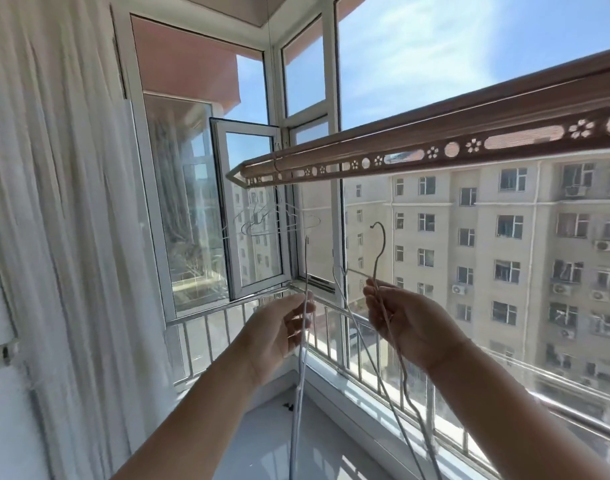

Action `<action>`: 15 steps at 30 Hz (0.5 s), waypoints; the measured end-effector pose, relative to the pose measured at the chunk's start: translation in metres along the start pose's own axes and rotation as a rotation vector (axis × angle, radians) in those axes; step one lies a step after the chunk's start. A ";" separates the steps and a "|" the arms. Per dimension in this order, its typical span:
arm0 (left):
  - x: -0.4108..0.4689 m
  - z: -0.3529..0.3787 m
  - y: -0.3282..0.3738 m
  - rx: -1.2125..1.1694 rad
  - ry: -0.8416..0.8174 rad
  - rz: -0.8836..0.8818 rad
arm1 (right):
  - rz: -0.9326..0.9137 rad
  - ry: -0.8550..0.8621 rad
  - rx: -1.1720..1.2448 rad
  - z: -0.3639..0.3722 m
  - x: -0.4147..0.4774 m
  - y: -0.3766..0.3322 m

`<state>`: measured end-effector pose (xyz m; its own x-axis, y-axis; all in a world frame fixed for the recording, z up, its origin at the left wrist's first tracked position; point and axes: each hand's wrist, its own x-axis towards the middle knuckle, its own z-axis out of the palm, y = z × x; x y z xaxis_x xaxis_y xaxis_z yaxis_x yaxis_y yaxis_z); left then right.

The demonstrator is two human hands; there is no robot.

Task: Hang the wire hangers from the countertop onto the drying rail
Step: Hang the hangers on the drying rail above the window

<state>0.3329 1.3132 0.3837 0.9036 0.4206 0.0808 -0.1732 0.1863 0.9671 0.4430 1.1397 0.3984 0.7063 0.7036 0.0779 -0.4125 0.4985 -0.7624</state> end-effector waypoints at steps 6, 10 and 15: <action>0.088 -0.034 0.017 0.005 0.003 0.024 | -0.056 0.007 -0.037 0.013 0.096 -0.004; 0.150 -0.060 0.024 -0.009 -0.035 0.040 | -0.115 0.030 -0.080 0.022 0.163 0.001; 0.225 -0.096 0.037 0.003 -0.101 0.032 | -0.216 0.080 -0.161 0.036 0.237 0.008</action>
<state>0.4926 1.4996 0.4142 0.9327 0.3344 0.1352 -0.2012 0.1713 0.9645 0.5863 1.3287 0.4340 0.8135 0.5447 0.2037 -0.1552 0.5408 -0.8267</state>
